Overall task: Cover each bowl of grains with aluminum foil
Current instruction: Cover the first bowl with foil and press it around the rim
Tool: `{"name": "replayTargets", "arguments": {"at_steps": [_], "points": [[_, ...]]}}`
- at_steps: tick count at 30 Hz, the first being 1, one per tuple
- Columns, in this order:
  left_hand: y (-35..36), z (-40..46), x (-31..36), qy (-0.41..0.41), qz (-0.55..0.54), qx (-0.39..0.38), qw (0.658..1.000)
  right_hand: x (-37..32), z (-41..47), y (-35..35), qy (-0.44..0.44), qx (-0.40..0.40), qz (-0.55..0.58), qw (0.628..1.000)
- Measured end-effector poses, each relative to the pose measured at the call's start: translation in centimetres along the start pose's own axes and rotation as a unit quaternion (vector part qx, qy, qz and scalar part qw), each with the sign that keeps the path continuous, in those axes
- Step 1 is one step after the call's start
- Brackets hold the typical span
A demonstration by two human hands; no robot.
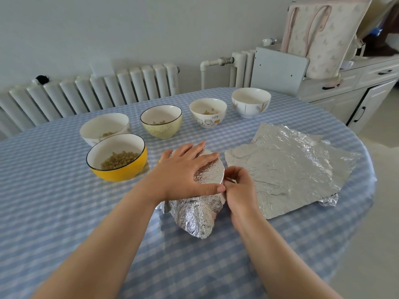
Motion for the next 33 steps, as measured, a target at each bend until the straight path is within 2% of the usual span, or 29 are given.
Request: {"name": "replayTargets", "arguments": {"at_steps": [2,5,9,17,21,24,28,33], "points": [[-0.1,0.0,0.0,0.000,0.000,0.001,1.000,-0.3,0.0,-0.4,-0.004,-0.002,-0.006,1.000],[-0.1,0.1,0.0,0.000,0.001,0.002,1.000,-0.5,-0.4,-0.6,0.006,-0.028,0.046,0.999],[0.0,0.1,-0.1,-0.009,0.003,0.002,1.000,0.0,-1.4,-0.7,-0.015,-0.054,-0.053,0.997],[0.1,0.0,-0.3,-0.028,0.004,0.004,1.000,1.5,-1.5,0.3,0.063,-0.095,-0.036,0.993],[-0.1,0.0,-0.3,-0.029,0.007,-0.017,0.999,1.2,-1.1,0.0,0.068,-0.077,-0.012,0.995],[-0.2,-0.2,-0.4,-0.058,0.004,-0.041,0.997,0.4,-0.1,0.0,0.064,-0.082,-0.046,0.994],[-0.7,-1.5,-0.7,-0.121,-0.007,-0.021,0.992,-1.5,1.2,0.9,0.078,-0.134,-0.104,0.983],[-0.1,-2.9,-1.3,-0.141,0.060,0.004,0.988,-1.7,2.4,1.3,0.069,-0.167,-0.149,0.972]]}}
Point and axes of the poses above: each hand's wrist, its own z-axis towards the middle knuckle, its own y-axis out of the palm, x = y × z, the point moved 10 cm from there along z, towards the middle knuckle, and after that the axes turned 8 degrees about z, right-handed, at the moved point
